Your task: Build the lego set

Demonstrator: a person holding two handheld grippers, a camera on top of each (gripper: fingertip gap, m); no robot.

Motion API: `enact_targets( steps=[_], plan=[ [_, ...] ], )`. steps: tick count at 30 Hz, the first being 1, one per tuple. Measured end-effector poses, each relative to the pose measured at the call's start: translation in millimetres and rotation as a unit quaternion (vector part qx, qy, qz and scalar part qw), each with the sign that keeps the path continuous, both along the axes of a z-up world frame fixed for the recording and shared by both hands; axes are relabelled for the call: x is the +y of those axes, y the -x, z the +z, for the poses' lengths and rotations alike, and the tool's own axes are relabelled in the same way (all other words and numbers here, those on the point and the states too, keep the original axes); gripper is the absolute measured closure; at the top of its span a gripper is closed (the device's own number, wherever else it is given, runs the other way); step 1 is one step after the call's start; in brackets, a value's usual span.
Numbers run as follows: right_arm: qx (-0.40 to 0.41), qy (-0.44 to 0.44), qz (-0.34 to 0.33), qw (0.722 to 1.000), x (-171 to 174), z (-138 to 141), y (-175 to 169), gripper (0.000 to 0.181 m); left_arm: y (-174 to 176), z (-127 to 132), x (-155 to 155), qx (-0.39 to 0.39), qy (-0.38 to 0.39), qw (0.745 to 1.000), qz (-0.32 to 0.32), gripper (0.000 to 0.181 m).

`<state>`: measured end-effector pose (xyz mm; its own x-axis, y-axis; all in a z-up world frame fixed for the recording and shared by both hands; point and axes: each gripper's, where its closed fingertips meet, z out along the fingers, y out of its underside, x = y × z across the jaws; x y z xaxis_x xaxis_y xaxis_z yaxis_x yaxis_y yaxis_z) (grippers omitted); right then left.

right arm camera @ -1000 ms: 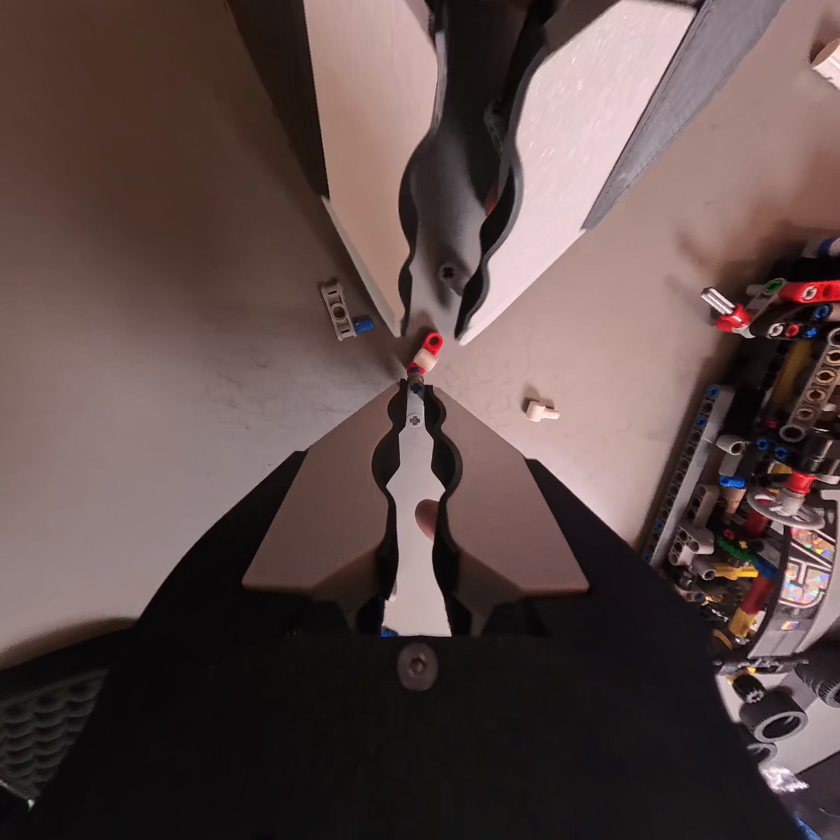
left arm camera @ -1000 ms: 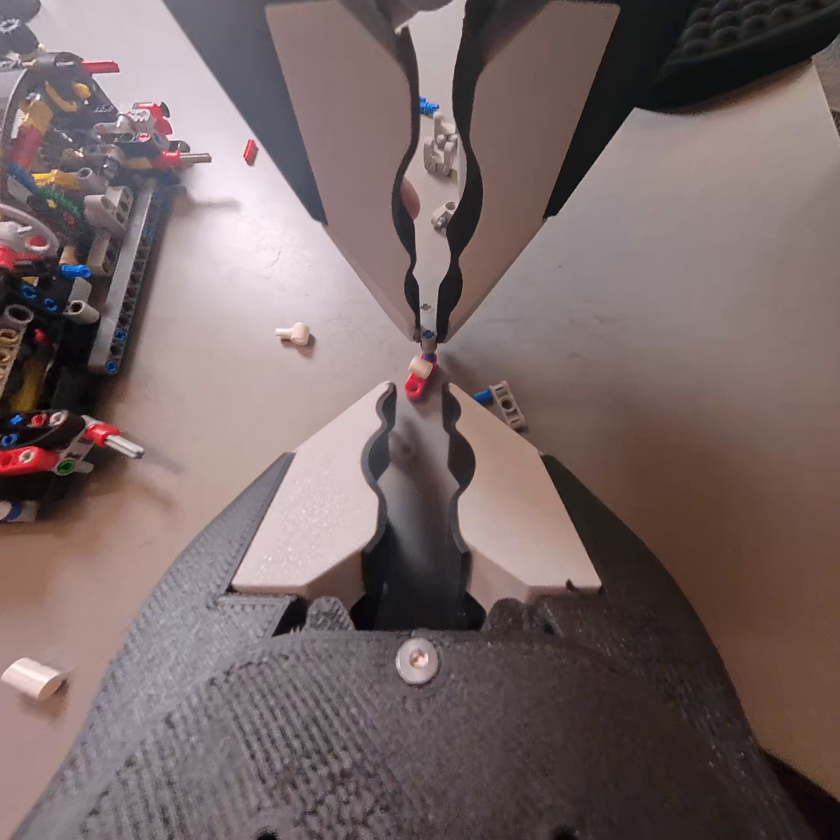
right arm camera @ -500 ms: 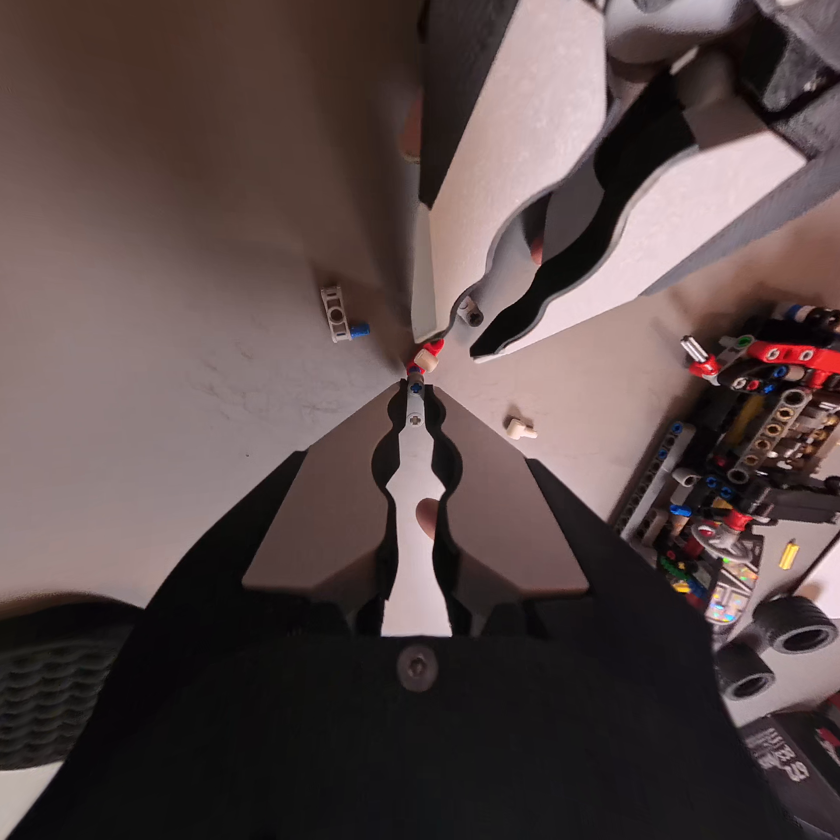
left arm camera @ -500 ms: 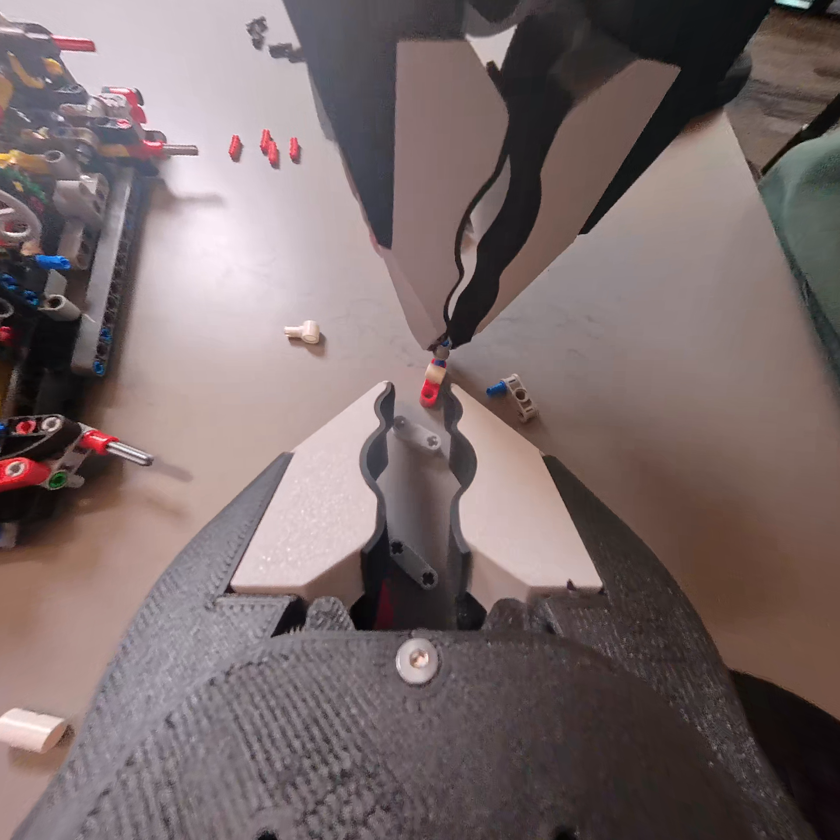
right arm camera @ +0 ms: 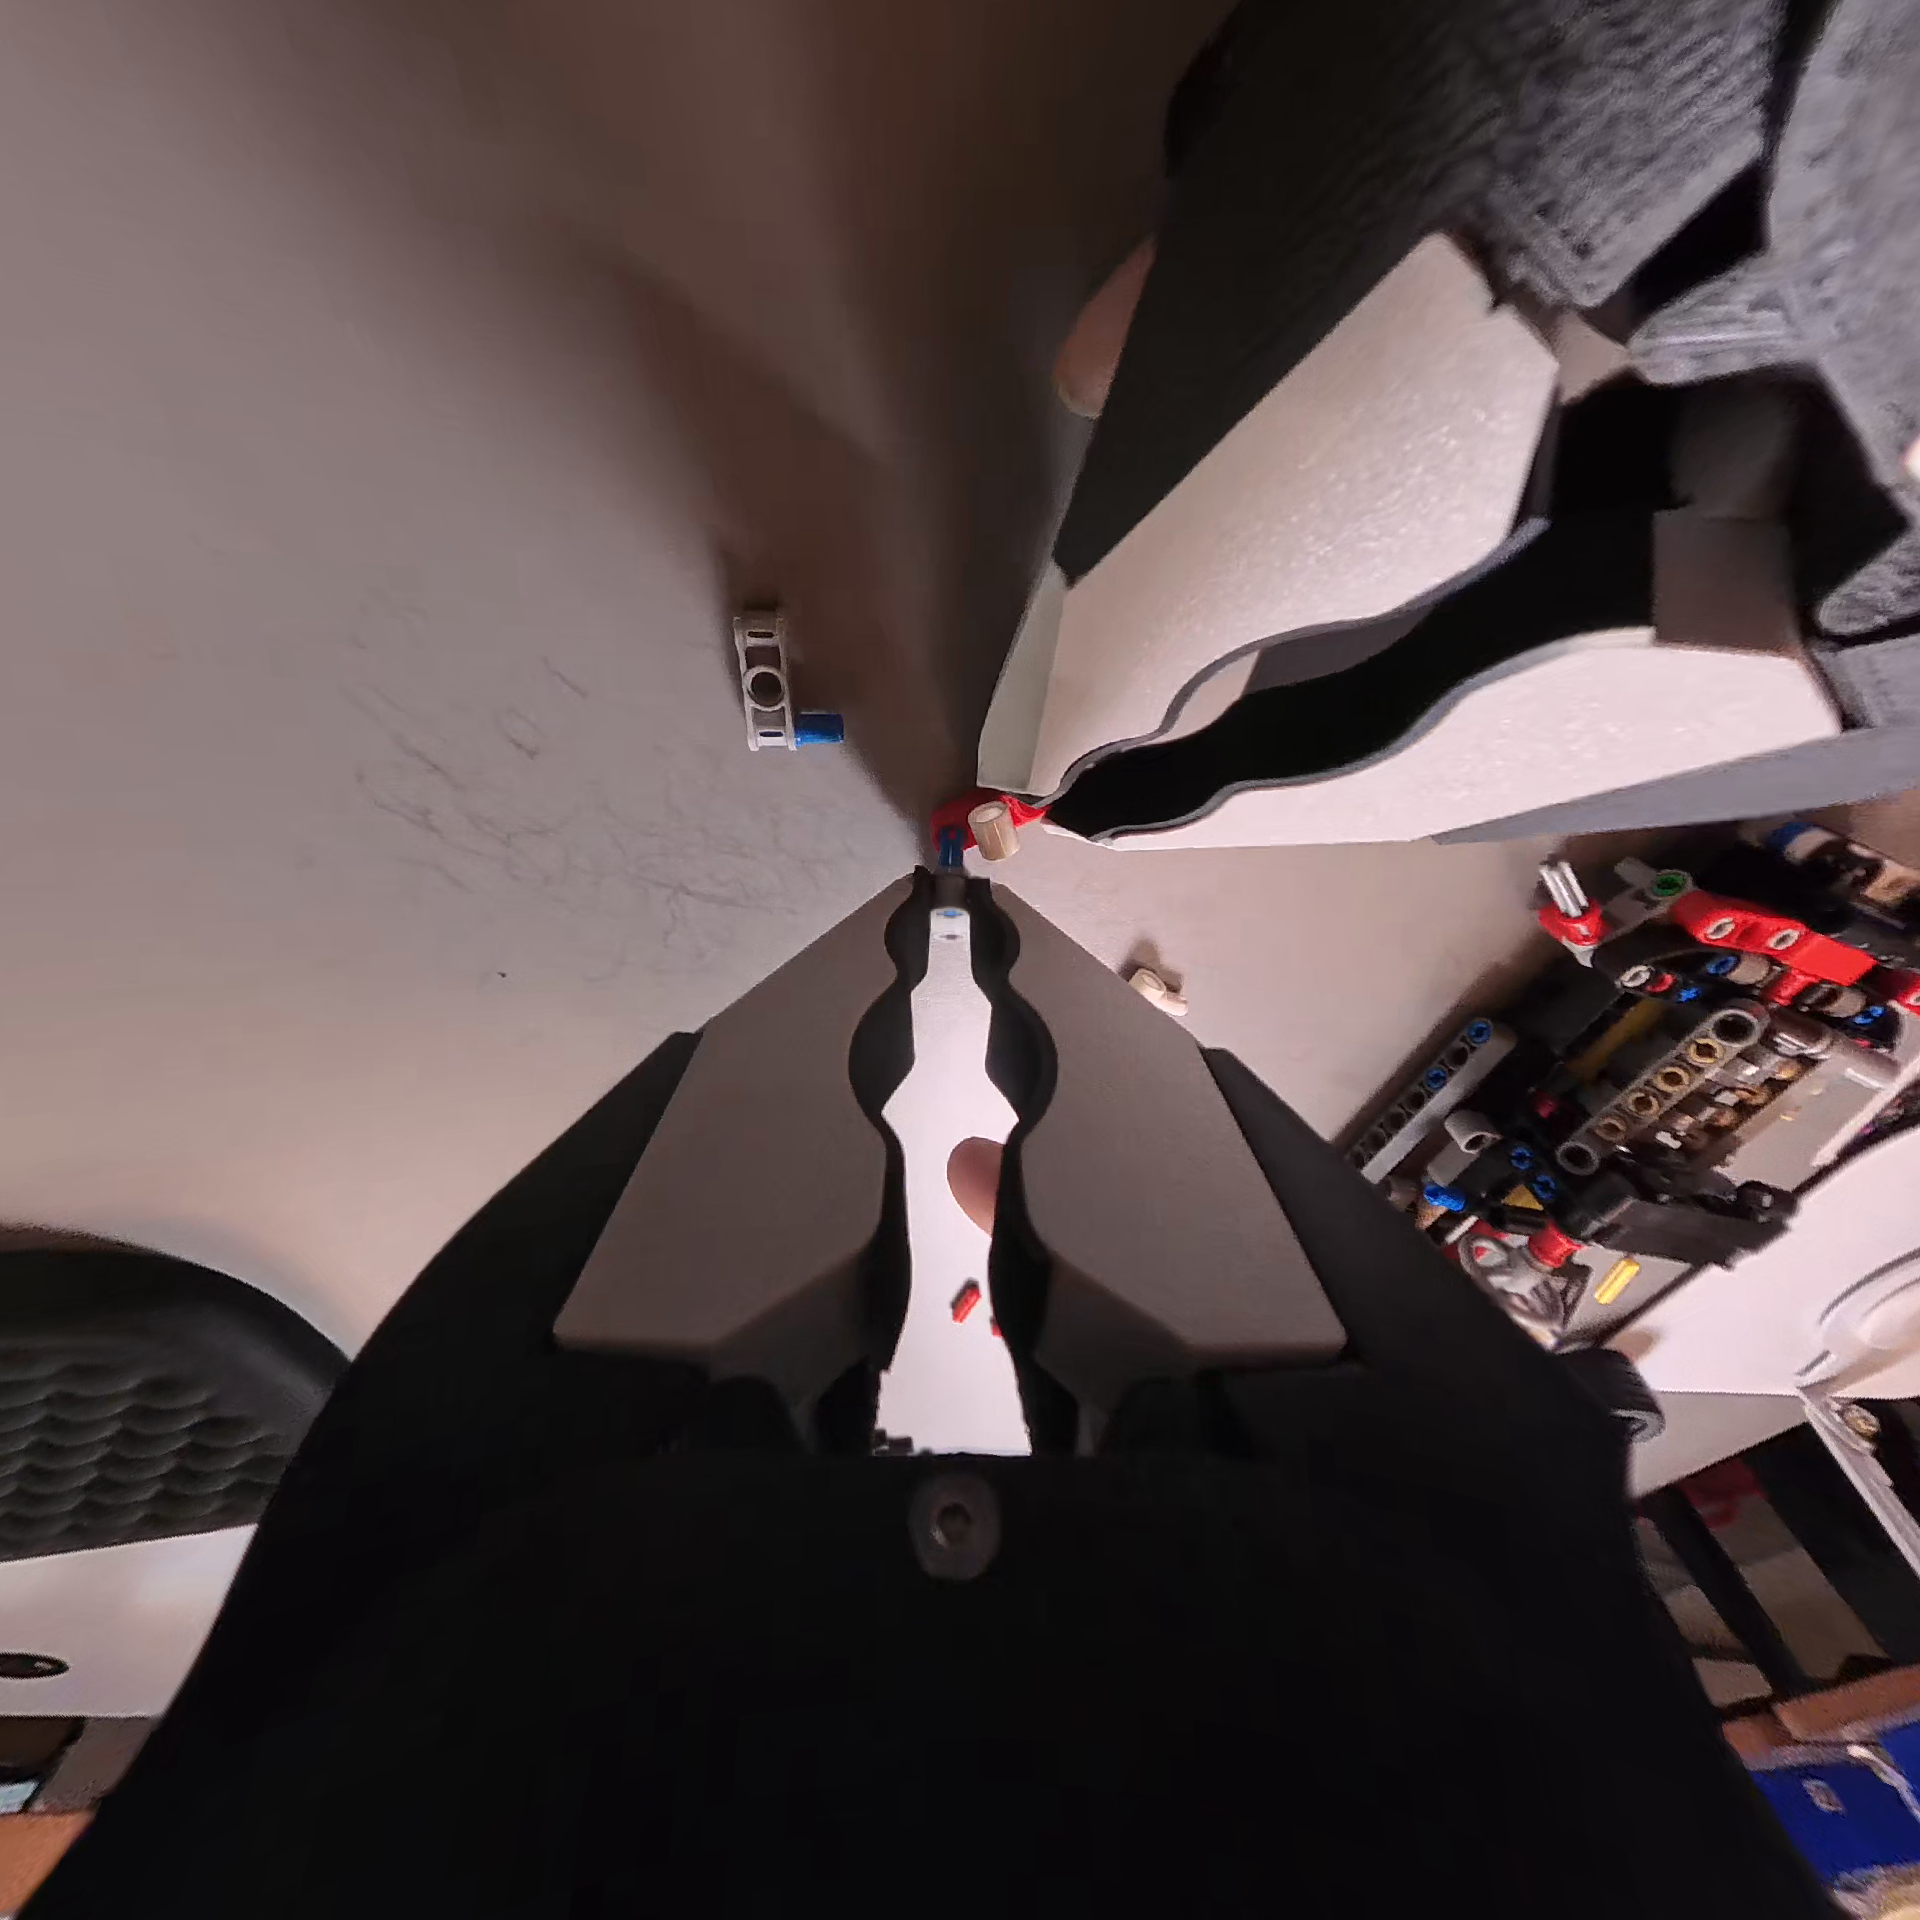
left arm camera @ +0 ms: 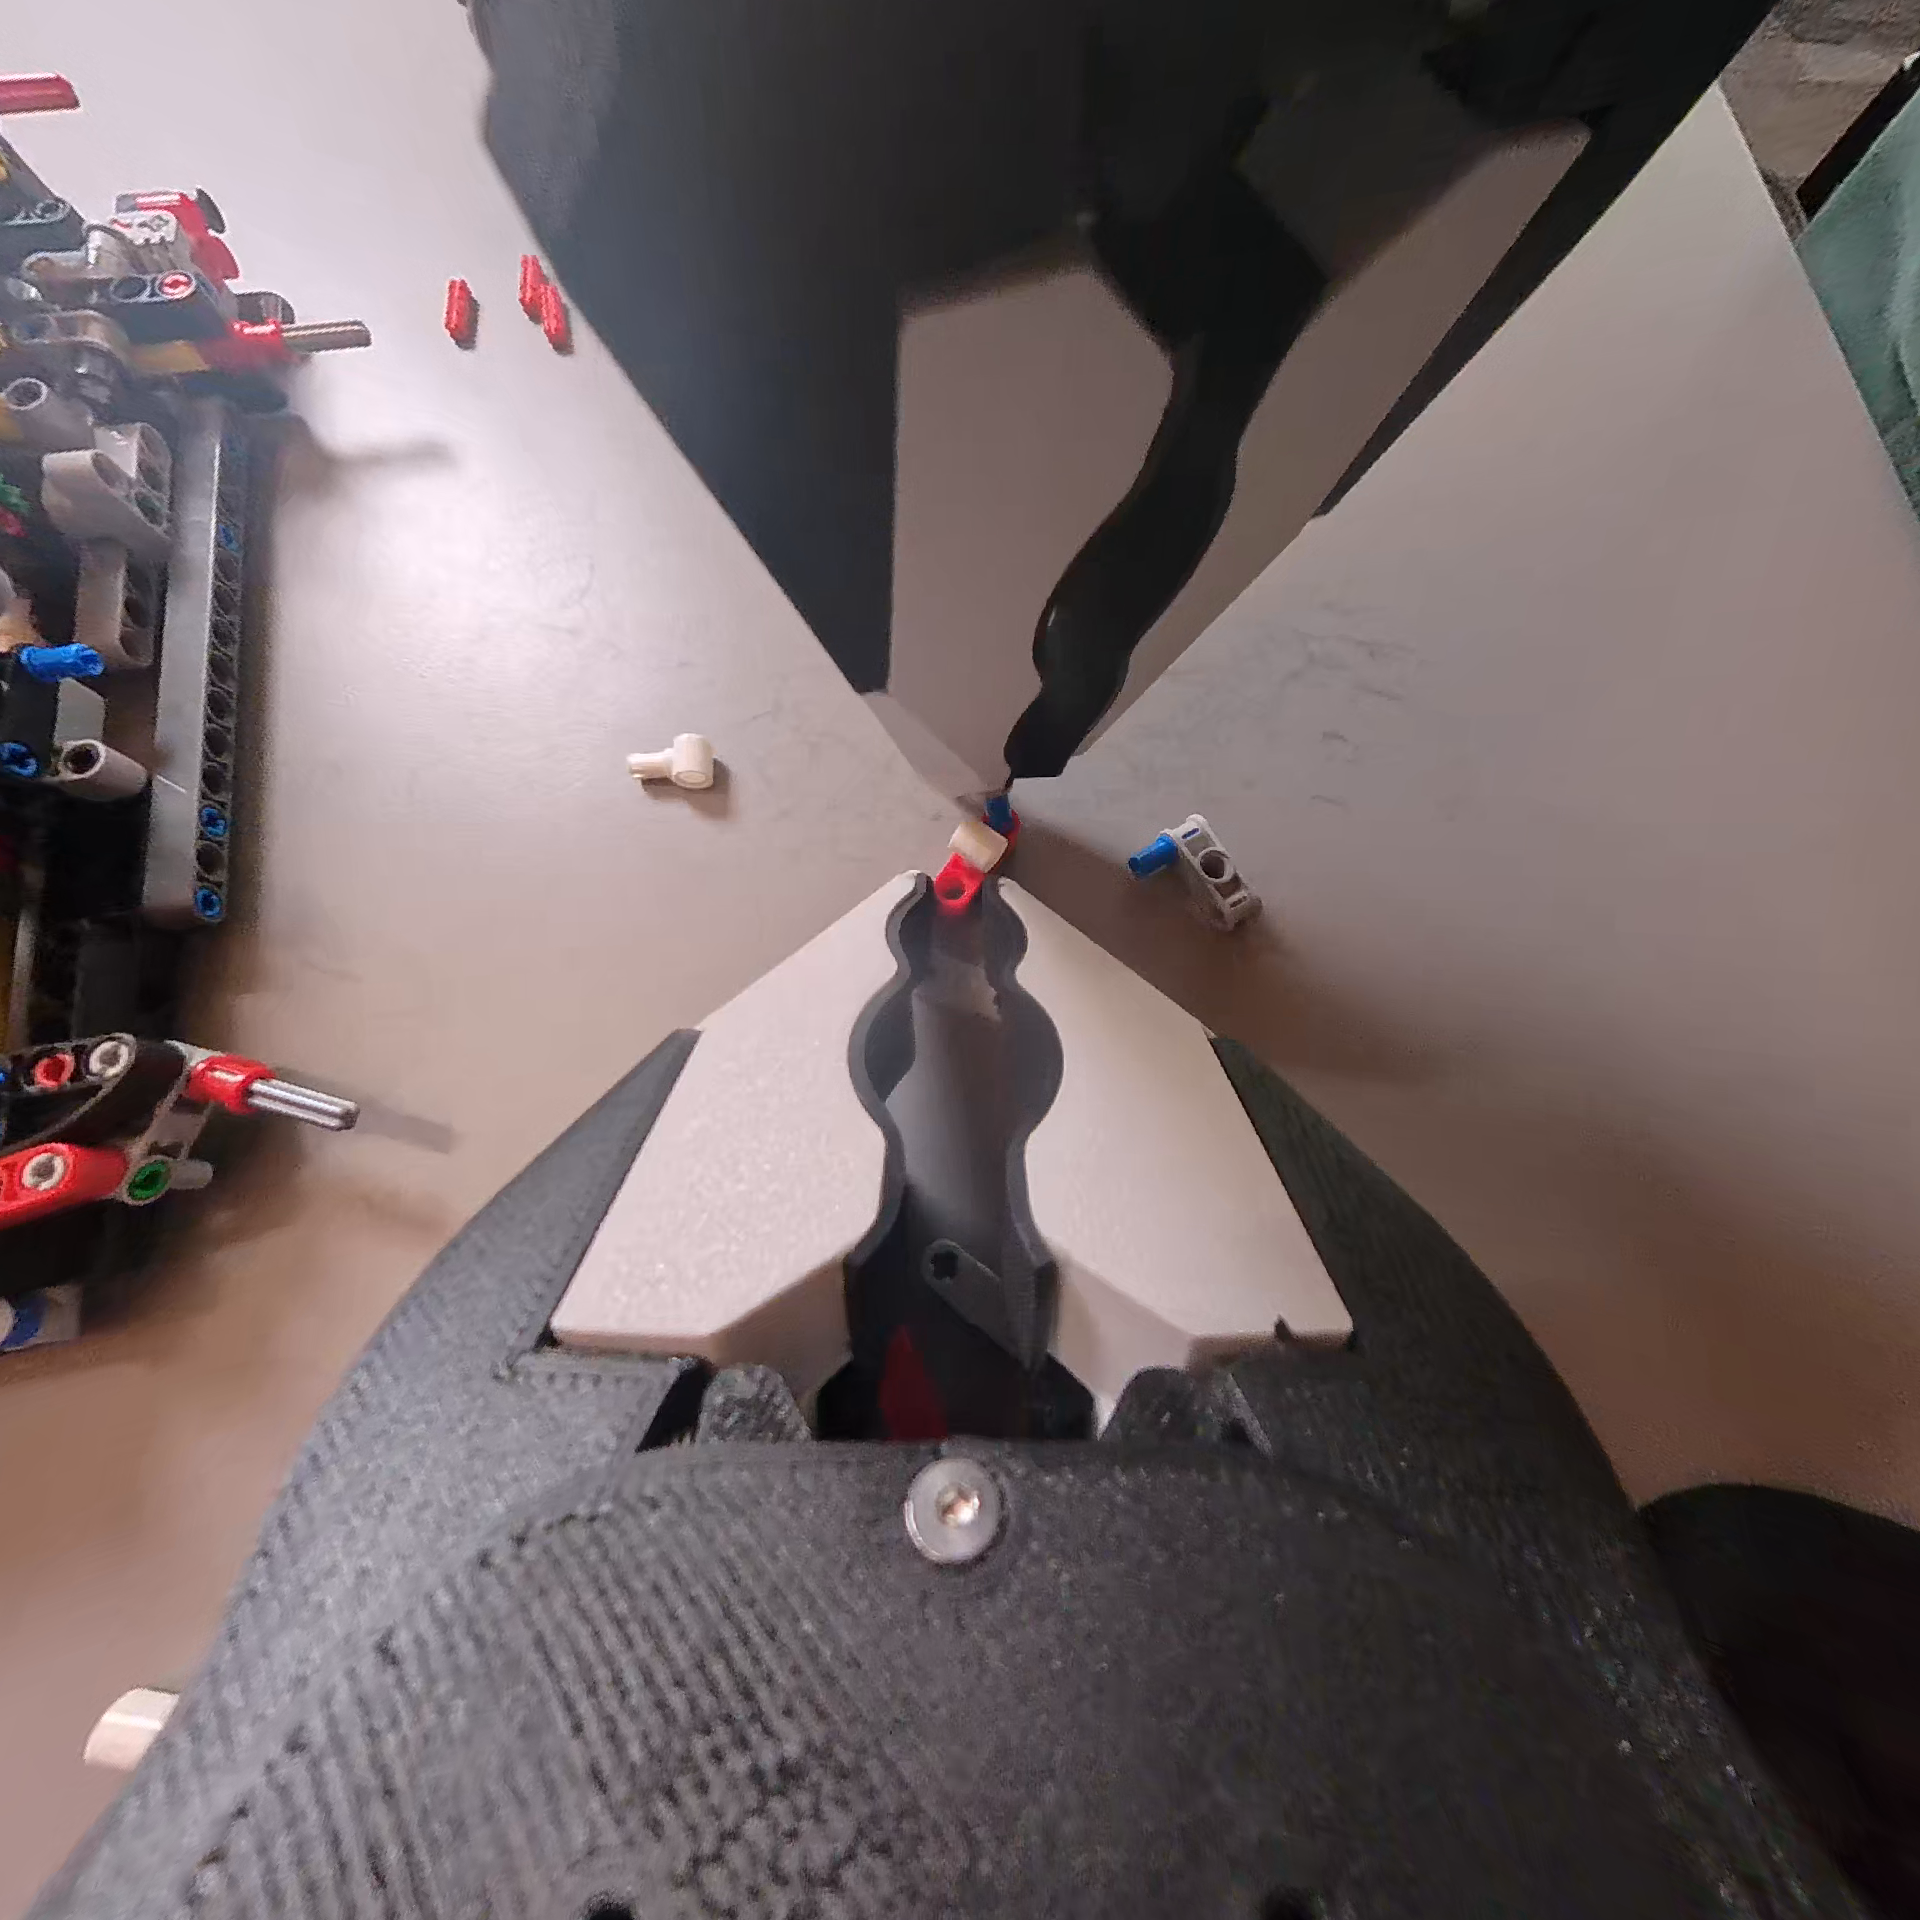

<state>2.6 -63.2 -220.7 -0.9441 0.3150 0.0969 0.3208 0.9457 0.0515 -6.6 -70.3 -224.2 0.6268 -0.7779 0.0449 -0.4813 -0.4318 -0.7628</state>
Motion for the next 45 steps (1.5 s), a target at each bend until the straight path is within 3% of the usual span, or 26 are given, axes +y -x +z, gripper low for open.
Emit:
enact_targets(
  steps=[7, 13, 19, 28, 37, 45],
  plan=[
    [0.0, -0.003, 0.021, 1.0, -3.0, 1.1, 0.3, 0.175, -0.4, 0.0, -0.6, 0.001, -0.002, 1.0, -0.006, 0.174],
    [0.01, 0.033, -0.021, 0.999, -0.3, 3.2, -2.3, 0.176, 0.0, 3.4, -2.5, -0.007, -0.009, 1.0, 0.007, 0.171],
    [0.082, 0.116, -0.089, 0.986, -2.9, 24.3, 4.6, 0.176, -2.8, 32.5, -3.1, -0.061, -0.052, 0.997, 0.019, 0.165],
    [0.177, 0.247, -0.143, 0.942, -14.2, 61.9, 10.4, 0.176, -10.2, 63.1, -2.2, -0.14, -0.088, 0.986, 0.021, 0.179],
    [0.284, 0.457, -0.168, 0.826, -31.1, 111.5, 11.3, 0.174, -14.0, 109.8, -15.1, -0.307, -0.128, 0.943, -0.025, 0.179],
    [0.32, 0.503, -0.161, 0.786, -37.9, 130.6, 11.0, 0.175, -14.9, 127.9, -23.2, -0.361, -0.138, 0.921, -0.044, 0.179]
  ],
)
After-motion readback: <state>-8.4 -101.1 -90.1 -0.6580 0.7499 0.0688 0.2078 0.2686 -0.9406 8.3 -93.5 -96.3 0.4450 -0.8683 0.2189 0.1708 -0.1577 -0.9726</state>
